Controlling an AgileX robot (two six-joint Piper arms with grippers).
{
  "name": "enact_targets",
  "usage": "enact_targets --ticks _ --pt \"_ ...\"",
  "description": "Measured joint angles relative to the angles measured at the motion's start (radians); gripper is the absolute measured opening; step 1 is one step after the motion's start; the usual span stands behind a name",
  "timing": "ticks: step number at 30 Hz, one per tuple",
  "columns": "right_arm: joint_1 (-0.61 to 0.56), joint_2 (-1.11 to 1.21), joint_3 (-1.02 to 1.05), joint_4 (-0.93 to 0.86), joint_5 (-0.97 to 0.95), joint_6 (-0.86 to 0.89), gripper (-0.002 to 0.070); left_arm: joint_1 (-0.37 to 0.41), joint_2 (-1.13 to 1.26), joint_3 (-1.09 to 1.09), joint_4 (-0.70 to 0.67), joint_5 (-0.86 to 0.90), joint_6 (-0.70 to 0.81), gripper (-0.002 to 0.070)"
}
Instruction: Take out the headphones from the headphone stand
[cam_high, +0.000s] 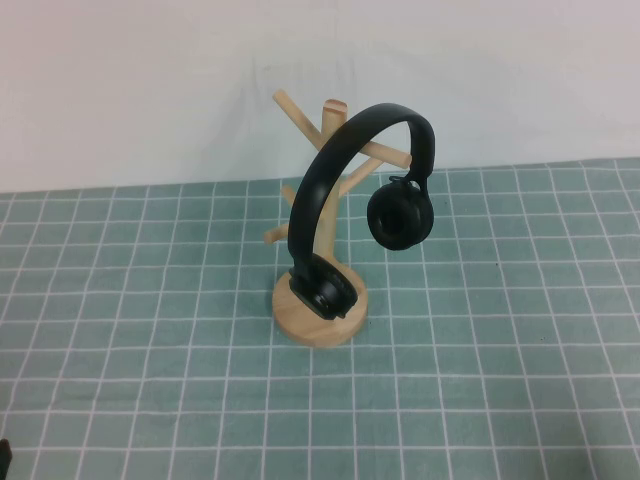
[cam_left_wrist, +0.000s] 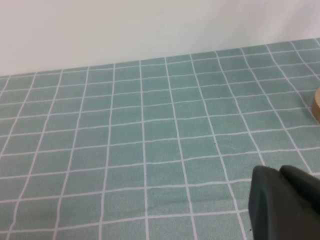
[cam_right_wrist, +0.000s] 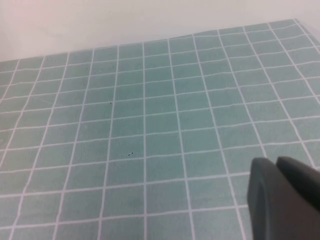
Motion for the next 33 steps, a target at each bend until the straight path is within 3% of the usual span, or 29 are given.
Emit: enact_targets --ticks 33 --pt "0.000 0.000 0.000 -0.014 0.000 0.000 -0.0009 0.000 0.000 0.000 0.000 0.000 0.000 -0.0006"
